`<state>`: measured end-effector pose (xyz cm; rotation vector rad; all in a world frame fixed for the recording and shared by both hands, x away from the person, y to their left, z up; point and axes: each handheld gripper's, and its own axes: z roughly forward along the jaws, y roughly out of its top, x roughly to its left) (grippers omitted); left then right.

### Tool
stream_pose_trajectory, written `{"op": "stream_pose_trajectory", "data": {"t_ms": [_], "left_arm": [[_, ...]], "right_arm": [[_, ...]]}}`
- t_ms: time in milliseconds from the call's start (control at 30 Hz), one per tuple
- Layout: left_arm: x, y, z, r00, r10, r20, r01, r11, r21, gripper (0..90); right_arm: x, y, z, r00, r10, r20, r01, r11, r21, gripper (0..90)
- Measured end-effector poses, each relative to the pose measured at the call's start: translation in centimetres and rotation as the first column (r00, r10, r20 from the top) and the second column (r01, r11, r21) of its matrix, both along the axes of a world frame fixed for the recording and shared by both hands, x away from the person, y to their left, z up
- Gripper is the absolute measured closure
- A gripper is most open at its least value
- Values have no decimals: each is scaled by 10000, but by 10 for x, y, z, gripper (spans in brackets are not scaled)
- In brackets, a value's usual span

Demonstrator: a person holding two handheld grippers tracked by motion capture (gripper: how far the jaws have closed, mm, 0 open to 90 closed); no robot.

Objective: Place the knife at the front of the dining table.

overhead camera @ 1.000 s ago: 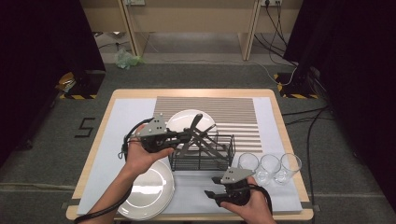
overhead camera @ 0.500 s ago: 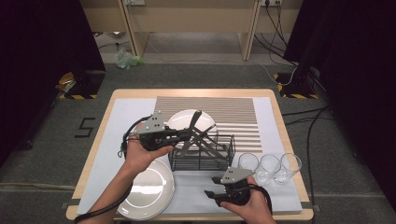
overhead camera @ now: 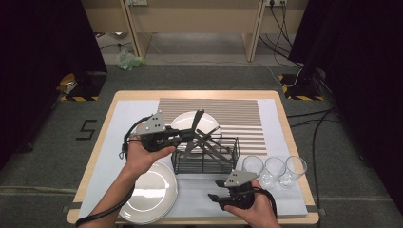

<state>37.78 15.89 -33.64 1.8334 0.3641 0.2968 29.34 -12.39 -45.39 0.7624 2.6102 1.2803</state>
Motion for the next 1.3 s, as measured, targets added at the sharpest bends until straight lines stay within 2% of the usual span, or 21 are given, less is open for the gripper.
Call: {"op": "stream_pose_trajectory", "data": {"t_ms": [1300], "left_arm": [[0,11,17,9998,61,197,-45,9969,-790,824]], "right_arm": [[0,1,-1,10000,44,6,-44,10000,-43,469]]}}
